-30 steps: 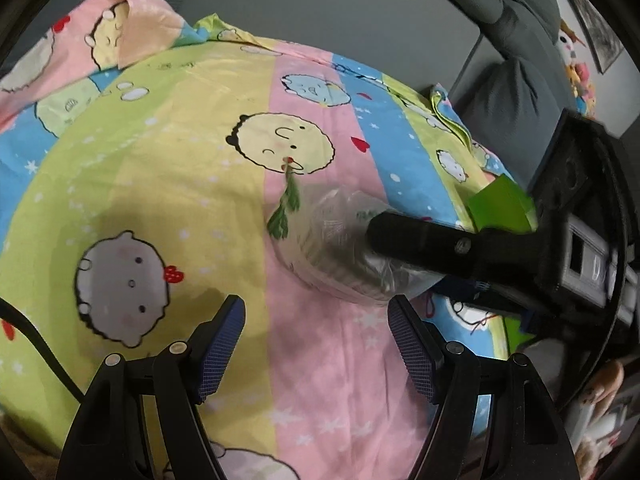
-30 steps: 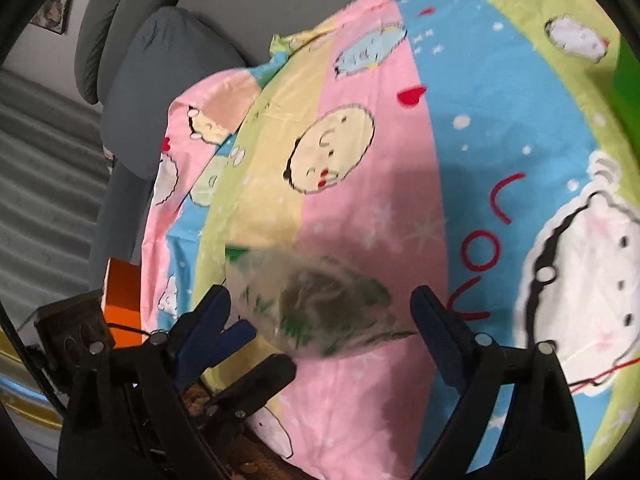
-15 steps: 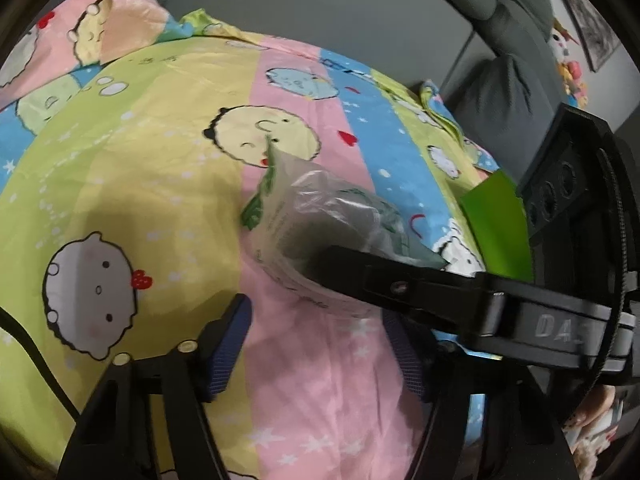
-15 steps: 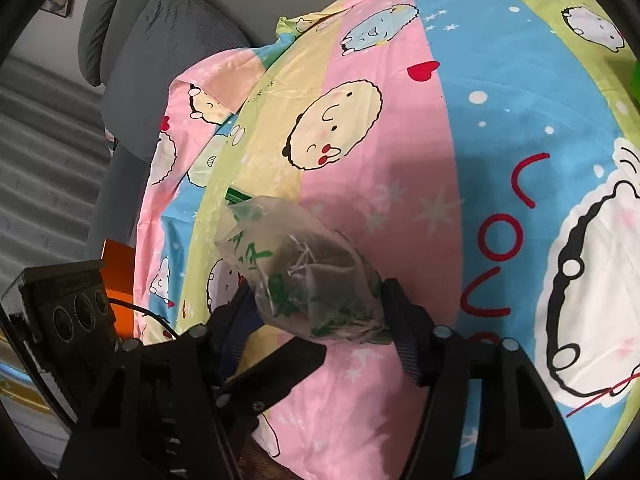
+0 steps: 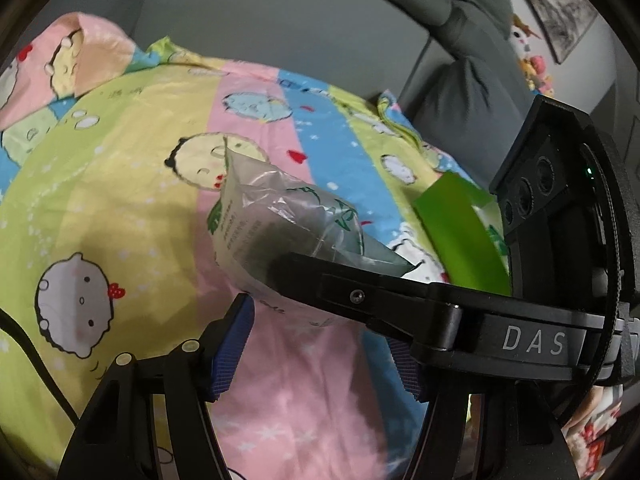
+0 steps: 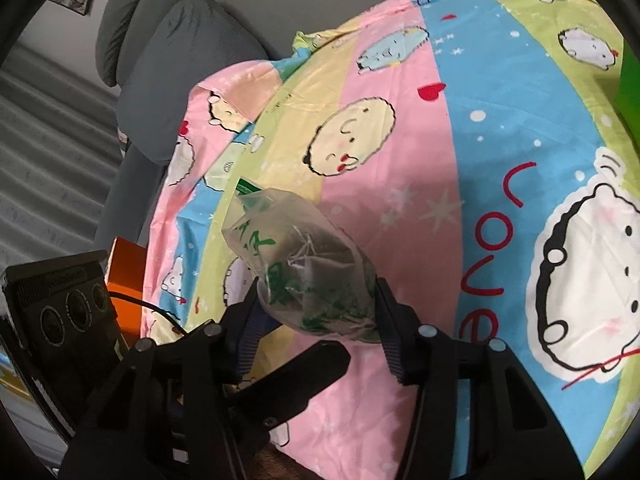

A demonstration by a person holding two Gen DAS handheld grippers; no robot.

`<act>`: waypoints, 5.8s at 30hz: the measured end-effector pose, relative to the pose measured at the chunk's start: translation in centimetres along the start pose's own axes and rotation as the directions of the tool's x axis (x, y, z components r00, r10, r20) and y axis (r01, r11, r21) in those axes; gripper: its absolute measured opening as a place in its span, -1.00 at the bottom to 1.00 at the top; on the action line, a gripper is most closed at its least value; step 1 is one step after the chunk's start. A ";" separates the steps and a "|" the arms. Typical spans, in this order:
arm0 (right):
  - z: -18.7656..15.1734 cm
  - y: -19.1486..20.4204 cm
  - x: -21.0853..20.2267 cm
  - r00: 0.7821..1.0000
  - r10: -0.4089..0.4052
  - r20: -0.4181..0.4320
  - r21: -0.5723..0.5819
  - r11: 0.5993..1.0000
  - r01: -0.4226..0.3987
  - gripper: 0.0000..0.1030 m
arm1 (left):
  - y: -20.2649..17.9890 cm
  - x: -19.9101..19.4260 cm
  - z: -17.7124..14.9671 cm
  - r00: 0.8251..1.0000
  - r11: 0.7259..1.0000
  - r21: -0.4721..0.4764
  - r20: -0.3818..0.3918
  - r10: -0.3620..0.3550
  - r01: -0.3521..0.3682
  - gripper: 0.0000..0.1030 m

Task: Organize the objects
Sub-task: 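Lift the clear bag with the right gripper toward the green box, then carry the bag over the green box and lower it inside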

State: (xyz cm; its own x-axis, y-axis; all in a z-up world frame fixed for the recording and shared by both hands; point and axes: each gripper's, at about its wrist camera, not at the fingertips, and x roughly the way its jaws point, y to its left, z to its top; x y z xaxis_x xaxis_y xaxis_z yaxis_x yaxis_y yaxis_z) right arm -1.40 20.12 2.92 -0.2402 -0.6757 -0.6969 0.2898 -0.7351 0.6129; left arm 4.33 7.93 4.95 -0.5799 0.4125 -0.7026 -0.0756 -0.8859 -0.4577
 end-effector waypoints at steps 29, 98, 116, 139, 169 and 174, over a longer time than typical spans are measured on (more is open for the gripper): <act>-2.4 4.3 -10.6 0.964 0.106 0.244 -0.140 0.987 -0.073 0.00 | -7.8 -6.8 -0.1 0.971 0.983 0.184 0.232 -0.054 0.011 0.28; -2.5 -8.1 -22.5 0.855 0.037 0.517 0.086 0.992 -0.095 0.02 | -22.1 2.5 1.9 0.974 0.870 0.485 0.142 -0.174 0.085 0.28; -2.8 -12.2 -22.8 0.852 -0.037 0.523 0.229 0.969 -0.098 0.03 | -23.5 6.2 1.9 0.979 0.860 0.484 0.030 -0.203 0.163 0.28; -2.9 -13.0 -23.1 0.852 -0.066 0.519 0.267 0.960 -0.089 0.03 | -23.5 7.1 1.7 0.977 0.863 0.467 -0.005 -0.213 0.190 0.28; -2.8 -15.5 -22.8 0.855 -0.259 0.450 0.414 0.908 0.057 0.00 | -22.9 10.6 1.5 0.944 0.868 0.373 -0.161 -0.288 0.328 0.28; -3.0 -15.8 -22.8 0.851 -0.283 0.443 0.434 0.898 0.072 0.00 | -22.8 11.2 1.4 0.936 0.867 0.356 -0.188 -0.298 0.348 0.28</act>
State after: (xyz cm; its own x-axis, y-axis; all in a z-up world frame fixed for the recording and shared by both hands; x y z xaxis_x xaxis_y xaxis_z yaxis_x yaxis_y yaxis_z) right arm 2.25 47.26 8.01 -0.6966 -0.3916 -0.6012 -0.1592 -0.7327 0.6616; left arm -1.60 32.47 8.29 -0.3677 0.6902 -0.6232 -0.5559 -0.7004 -0.4477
